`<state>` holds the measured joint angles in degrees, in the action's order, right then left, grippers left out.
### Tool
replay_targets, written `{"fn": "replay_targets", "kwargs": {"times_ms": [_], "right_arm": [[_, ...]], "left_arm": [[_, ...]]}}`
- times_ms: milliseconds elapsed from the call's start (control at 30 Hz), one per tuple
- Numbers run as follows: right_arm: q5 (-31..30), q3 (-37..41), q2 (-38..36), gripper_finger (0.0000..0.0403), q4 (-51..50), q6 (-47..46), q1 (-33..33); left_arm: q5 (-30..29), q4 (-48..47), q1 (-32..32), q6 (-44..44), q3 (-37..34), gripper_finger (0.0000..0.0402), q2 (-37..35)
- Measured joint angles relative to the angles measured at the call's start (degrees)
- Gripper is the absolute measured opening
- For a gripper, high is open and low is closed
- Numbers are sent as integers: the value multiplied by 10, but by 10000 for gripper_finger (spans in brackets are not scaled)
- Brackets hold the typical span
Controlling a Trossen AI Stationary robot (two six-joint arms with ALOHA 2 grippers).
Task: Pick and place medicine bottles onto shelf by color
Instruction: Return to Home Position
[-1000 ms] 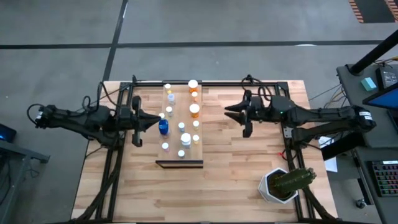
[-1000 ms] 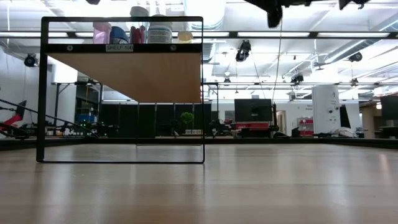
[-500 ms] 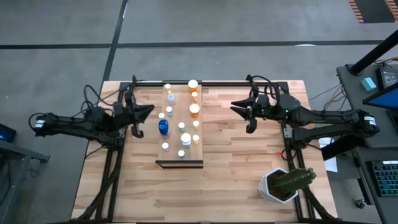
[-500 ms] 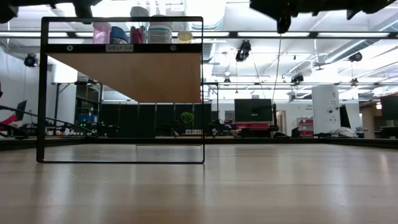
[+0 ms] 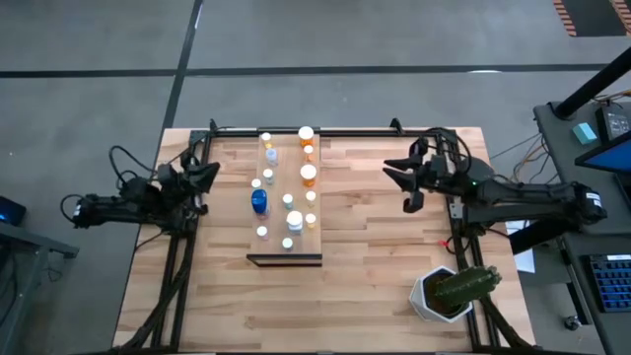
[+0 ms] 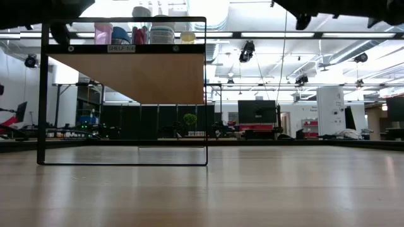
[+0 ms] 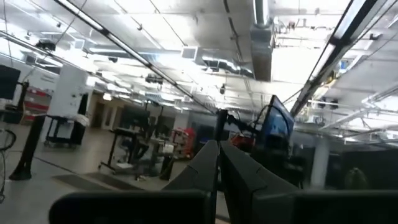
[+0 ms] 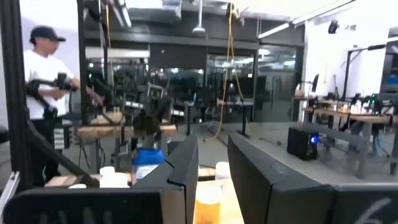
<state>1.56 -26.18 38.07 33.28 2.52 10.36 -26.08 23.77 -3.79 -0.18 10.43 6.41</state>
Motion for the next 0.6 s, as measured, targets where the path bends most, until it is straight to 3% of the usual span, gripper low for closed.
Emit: {"fn": "replay_targets", "kwargs": {"times_ms": [333, 600], "right_arm": [[4, 113, -68, 77, 95, -75, 8], [11, 159, -144, 77, 97, -85, 8]], "left_arm": [[-4, -1, 0, -11, -74, 0, -51], [-4, 2, 0, -10, -91, 0, -46]]}}
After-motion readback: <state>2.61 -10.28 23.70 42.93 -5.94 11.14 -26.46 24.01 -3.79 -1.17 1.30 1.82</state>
